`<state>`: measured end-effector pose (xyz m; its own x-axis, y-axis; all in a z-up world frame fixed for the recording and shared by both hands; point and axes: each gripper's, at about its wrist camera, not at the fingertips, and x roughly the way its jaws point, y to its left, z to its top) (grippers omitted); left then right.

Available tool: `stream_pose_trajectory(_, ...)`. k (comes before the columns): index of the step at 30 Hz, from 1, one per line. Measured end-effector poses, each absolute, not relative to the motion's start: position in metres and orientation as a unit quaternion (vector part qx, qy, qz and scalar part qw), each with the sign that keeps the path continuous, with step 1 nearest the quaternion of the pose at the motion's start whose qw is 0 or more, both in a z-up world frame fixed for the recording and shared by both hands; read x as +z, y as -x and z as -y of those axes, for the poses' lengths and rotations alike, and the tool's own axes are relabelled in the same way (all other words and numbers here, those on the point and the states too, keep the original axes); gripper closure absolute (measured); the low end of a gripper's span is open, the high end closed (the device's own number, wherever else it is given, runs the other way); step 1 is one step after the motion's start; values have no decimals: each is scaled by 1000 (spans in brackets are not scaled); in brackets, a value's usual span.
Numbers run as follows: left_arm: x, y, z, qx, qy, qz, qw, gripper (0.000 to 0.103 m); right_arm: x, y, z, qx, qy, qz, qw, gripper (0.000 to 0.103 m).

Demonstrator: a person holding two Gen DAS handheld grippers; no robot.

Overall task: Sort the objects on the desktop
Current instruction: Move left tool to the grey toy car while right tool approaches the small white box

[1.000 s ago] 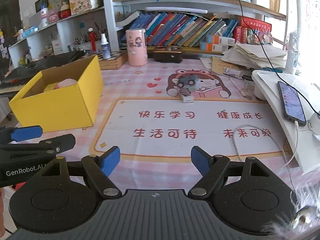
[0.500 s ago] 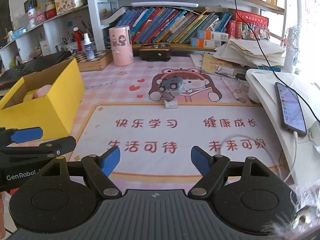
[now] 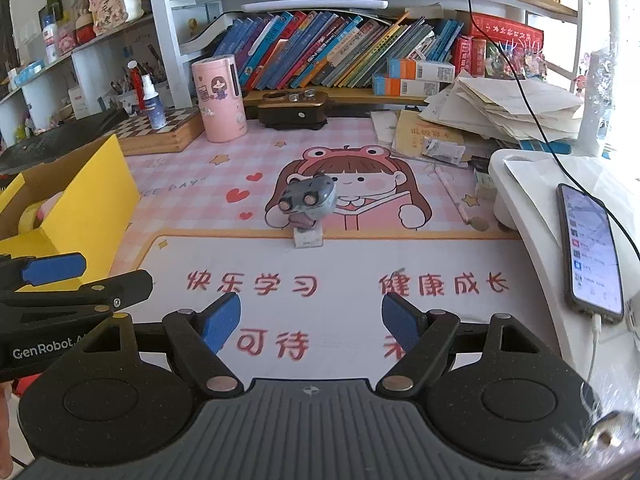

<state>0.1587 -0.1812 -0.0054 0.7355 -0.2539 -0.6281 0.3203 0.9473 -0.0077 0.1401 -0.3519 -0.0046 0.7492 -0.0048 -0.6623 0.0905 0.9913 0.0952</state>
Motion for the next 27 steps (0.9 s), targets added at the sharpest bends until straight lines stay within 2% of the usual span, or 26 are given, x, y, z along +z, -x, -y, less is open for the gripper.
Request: stream_pose_trajectory(27,-15,-222,242,-134,-46,-345,928,30,-9,-215,420,-3,-73,-343,936,25)
